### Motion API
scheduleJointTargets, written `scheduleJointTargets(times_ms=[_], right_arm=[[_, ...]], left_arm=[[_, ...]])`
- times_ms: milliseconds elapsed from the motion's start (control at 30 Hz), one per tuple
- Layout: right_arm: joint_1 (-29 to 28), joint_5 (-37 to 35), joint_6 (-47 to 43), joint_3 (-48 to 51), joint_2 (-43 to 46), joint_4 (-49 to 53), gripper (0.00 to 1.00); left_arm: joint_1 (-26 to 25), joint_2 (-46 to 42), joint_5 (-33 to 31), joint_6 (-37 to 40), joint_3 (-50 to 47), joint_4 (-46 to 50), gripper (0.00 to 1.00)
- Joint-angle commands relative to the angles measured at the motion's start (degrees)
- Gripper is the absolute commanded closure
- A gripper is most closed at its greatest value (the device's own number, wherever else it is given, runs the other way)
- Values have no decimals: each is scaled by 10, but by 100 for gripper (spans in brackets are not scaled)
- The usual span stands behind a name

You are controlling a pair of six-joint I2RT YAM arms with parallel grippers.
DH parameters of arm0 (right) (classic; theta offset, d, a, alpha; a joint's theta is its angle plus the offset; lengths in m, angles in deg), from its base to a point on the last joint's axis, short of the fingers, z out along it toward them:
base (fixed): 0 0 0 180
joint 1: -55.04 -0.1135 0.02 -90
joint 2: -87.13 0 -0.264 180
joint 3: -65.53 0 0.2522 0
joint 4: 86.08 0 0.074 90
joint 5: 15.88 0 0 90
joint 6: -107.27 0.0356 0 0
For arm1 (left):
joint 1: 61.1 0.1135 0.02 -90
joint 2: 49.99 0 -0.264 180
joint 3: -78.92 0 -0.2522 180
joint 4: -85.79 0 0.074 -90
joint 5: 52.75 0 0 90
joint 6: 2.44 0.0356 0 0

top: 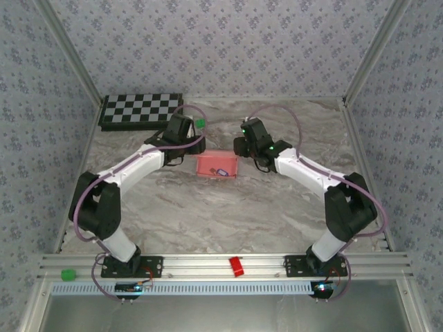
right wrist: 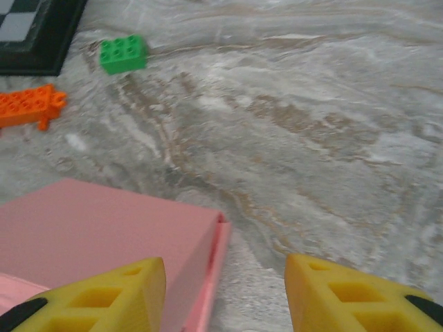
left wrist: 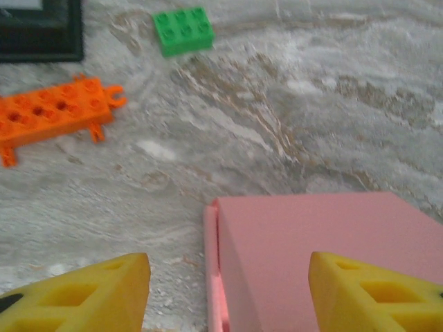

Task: Fold the paper box

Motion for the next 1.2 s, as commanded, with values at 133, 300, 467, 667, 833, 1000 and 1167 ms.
scheduleJointTargets(times_ms=[133, 300, 467, 667, 833, 1000, 1167], right_arm=[[3, 68, -11, -22, -43, 20, 51], [2, 47, 4, -9, -55, 27, 53], [3, 56, 9, 3, -70, 22, 53], [4, 79, 16, 5, -84, 8, 53], [6, 95, 21, 28, -97, 0, 54], [8, 102, 28, 33, -107, -7, 55], [11, 112, 30, 29, -122, -10, 57]], left_arm=[[5, 24, 57, 4, 9, 24, 42], [5, 35, 60, -4, -6, 24, 44], [5, 48, 72, -16, -22, 15, 46], [5, 61, 84, -32, -42, -1, 47], [5, 69, 93, -42, -51, -11, 48], [4, 73, 97, -48, -59, -18, 50], [5, 75, 103, -55, -66, -22, 53]])
